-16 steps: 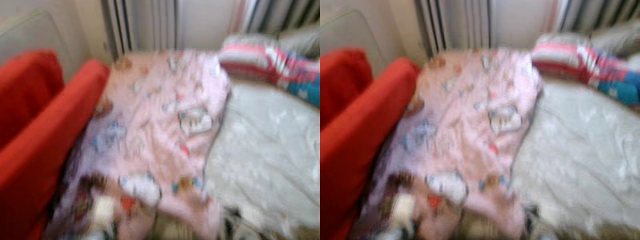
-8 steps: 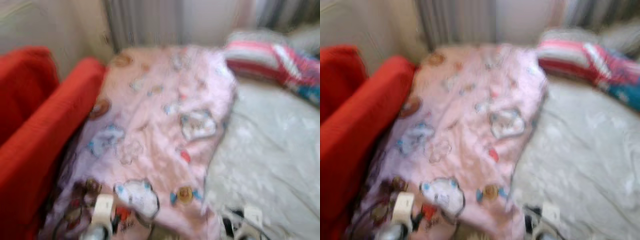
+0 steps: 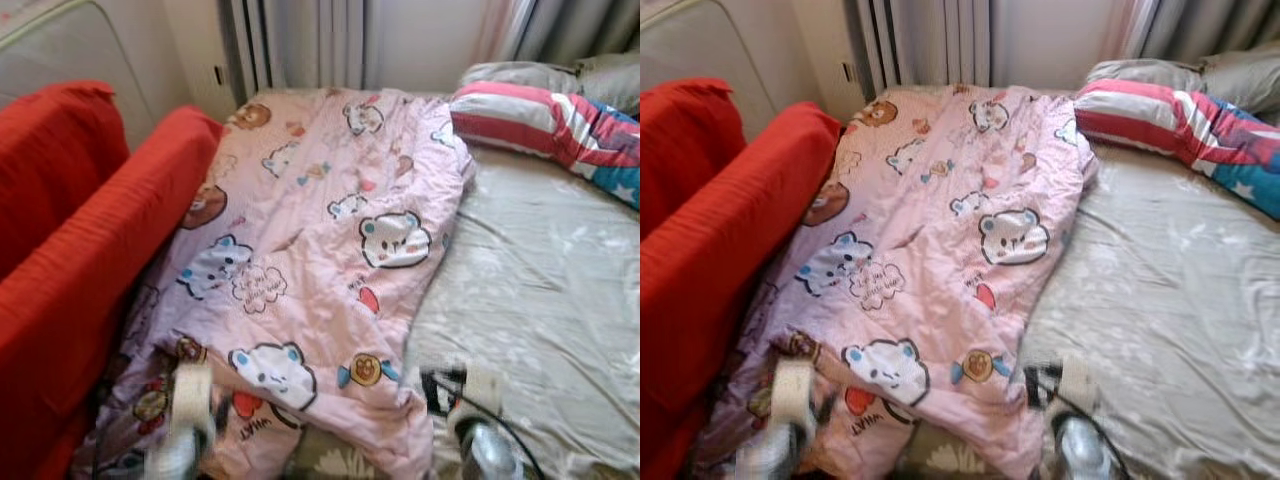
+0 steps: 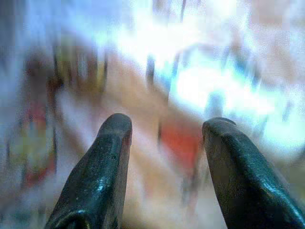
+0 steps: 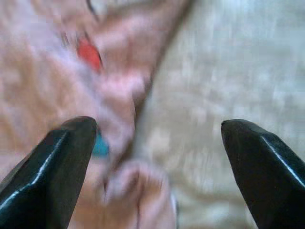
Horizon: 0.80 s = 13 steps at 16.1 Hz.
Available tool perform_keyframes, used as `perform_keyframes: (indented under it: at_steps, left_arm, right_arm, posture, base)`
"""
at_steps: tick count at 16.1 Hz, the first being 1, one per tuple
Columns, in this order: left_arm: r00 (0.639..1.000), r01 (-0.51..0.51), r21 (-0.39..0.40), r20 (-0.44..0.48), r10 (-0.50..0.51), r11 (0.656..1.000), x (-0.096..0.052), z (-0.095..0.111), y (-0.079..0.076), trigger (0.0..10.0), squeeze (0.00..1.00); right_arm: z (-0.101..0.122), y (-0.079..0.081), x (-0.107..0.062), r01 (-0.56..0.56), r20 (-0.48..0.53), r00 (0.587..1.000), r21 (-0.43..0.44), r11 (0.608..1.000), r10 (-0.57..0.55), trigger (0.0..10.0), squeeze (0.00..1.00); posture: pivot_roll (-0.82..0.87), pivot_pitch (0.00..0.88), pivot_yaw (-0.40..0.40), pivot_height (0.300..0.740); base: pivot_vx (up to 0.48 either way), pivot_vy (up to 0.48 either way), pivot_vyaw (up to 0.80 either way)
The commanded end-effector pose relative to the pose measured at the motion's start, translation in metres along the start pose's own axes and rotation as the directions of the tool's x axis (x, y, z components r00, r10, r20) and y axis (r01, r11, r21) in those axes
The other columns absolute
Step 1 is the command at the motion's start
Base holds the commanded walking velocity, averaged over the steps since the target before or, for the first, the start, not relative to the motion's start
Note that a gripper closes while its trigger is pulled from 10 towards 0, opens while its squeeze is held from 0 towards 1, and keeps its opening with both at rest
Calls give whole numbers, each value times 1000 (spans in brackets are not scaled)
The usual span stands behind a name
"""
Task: Clean up the room
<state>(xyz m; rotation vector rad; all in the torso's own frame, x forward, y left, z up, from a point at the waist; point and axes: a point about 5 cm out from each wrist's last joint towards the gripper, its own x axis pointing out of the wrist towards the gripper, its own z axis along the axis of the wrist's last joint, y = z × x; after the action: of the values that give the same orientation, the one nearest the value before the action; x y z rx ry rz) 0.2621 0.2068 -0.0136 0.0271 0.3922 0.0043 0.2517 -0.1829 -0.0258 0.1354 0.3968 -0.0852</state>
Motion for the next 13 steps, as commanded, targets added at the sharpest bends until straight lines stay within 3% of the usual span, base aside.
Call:
perform_keyframes:
  at_steps: [1, 4, 7, 13]
  left_arm:
    - [995, -6, -19, 97, 8, 1000, 3, 16, 4, 10000, 0]
    - [984, 15, -20, 179, -11, 1000, 1, 23, -3, 10000, 0]
    - [982, 19, -39, 189, -11, 999, 2, 25, -10, 10000, 0]
    - [982, 40, -42, 186, -32, 998, 2, 24, -17, 10000, 0]
  right_arm:
    - [7, 0, 0, -10, 66, 998, -23, 1000, 12, 10000, 0]
    - [16, 0, -3, -18, 147, 989, -97, 995, 32, 10000, 0]
    - [12, 0, -3, -8, 126, 992, -100, 995, 21, 10000, 0]
    - [7, 16, 1, -117, 42, 991, -176, 977, 126, 10000, 0]
  posture:
    - [-18, 121, 19, 740]
    - [-37, 129, 16, 740]
    - [-33, 131, 12, 740]
    - [-20, 165, 13, 722]
  base:
    - [0, 0, 0]
    - [0, 0, 0]
    - [0, 0, 0]
    - [0, 0, 0]
